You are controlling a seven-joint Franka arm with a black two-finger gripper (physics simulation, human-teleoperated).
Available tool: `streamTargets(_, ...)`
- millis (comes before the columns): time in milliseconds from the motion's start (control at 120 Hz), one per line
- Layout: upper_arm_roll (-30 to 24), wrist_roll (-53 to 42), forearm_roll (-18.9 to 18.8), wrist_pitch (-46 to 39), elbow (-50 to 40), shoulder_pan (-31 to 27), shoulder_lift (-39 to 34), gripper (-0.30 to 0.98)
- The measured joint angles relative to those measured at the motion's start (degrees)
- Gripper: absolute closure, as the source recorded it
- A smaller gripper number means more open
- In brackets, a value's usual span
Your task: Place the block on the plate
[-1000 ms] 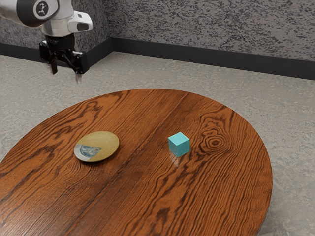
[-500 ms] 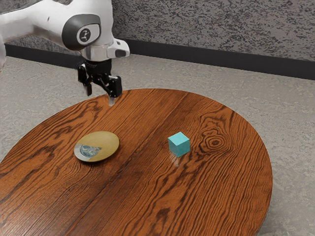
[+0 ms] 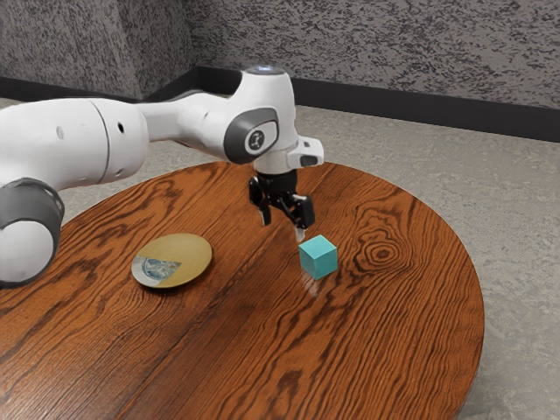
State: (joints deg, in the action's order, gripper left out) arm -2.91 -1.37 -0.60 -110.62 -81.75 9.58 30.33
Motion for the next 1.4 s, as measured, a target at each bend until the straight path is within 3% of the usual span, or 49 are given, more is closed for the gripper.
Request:
streamTargets(458,0.4,-3.6,-0.2,-5.7,12.1,-0.3,13.9,0.00)
streamTargets(1400,-1.0,-2.9,-0.5,-8.1,15.0,-0.3,19.0,0.00)
